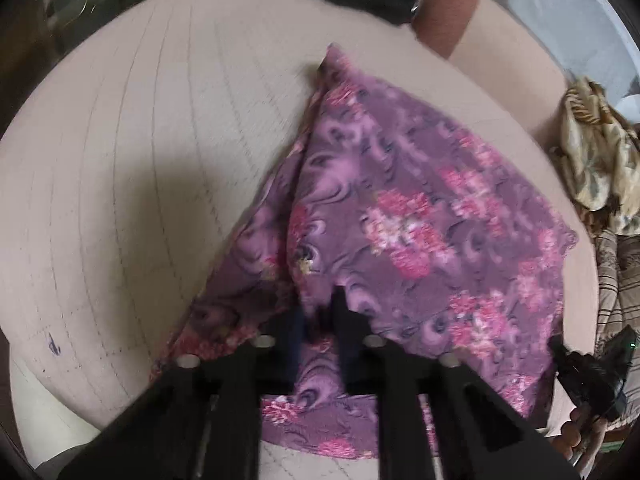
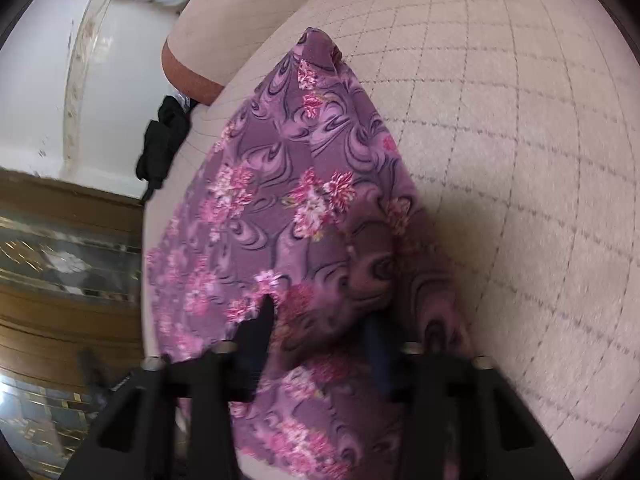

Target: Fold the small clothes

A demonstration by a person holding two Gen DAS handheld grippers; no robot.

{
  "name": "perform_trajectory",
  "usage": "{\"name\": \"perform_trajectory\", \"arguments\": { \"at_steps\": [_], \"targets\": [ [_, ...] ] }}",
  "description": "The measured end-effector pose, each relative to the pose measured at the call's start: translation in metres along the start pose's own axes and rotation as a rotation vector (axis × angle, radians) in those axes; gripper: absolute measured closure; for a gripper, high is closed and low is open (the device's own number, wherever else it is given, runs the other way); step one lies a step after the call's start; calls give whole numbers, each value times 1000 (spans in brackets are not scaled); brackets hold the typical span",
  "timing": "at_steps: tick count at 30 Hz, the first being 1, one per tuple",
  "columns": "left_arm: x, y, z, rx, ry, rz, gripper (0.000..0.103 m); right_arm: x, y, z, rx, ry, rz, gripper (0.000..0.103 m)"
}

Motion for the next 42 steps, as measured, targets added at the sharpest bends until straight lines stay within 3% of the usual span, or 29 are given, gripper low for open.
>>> {"name": "perform_trajectory", "arguments": {
  "at_steps": [3, 6, 9, 11, 13, 14, 16, 18, 20, 22, 24, 27, 30, 33, 35, 36, 37, 40, 42],
  "targets": [
    [-9, -1, -33, 40, -109, 5, 94, 3, 4, -8, -16, 8, 1, 97],
    [-6, 11, -59, 81, -163, -45, 94, 15, 18, -41, -55, -8, -10, 97],
    [8, 19, -38, 32, -74, -63, 94, 32, 29, -68, -28, -49, -97, 97],
    [10, 22, -19, -39, -14, -46, 94, 45, 12, -46, 41, 16, -80, 97],
    [6, 16, -21, -30, -26, -51, 94, 51, -3, -23, 60, 92, -15, 97],
    [4, 14, -30, -21, -54, -43, 95, 51, -6, -22, 47, 97, 13, 97],
    [4, 12, -38, -16, -84, -28, 94, 46, 5, -40, 43, 53, -48, 97],
    [12, 15, -27, -56, -44, -6, 94, 44, 10, -48, 26, 32, -76, 97],
    [17, 16, -11, -98, 10, 23, 94, 49, -3, -36, 66, 70, -61, 97],
    [11, 16, -21, -85, -30, 20, 94, 53, -13, -26, 76, 108, -15, 97],
    [7, 15, -30, -72, -67, 21, 94, 52, -4, -40, 76, 74, -58, 98],
    [16, 18, -14, -117, -2, 40, 93, 56, -1, -45, 92, 53, -101, 97],
    [17, 15, -10, -181, 1, 92, 87, 60, -10, -30, 129, 94, -93, 97],
    [9, 16, -33, -184, -89, 75, 76, 59, -2, -41, 134, 55, -134, 91],
    [6, 29, -44, -213, -133, 20, 53, 59, -1, -44, 162, 44, -160, 83],
    [5, 34, -46, -215, -136, -2, 53, 60, -2, -42, 176, 45, -160, 74],
    [7, 41, -51, -209, -135, -23, 53, 61, -4, -41, 185, 47, -152, 71],
    [0, 56, -56, -190, -147, -89, 53, 59, -5, -48, 158, 28, -113, 71],
    [-1, 62, -56, -173, -151, -128, 51, 54, 2, -63, 128, -33, -118, 69]
  ]
}}
Point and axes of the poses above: each gripper's, at about its wrist camera, not at the fingertips, and z roughly the way its jaws point, y to its left, x to its underside, the point moved 8 cm from there along z, roughly the way its jaws point, and after that the axes turned 2 degrees about -y, right-handed, at the moved point
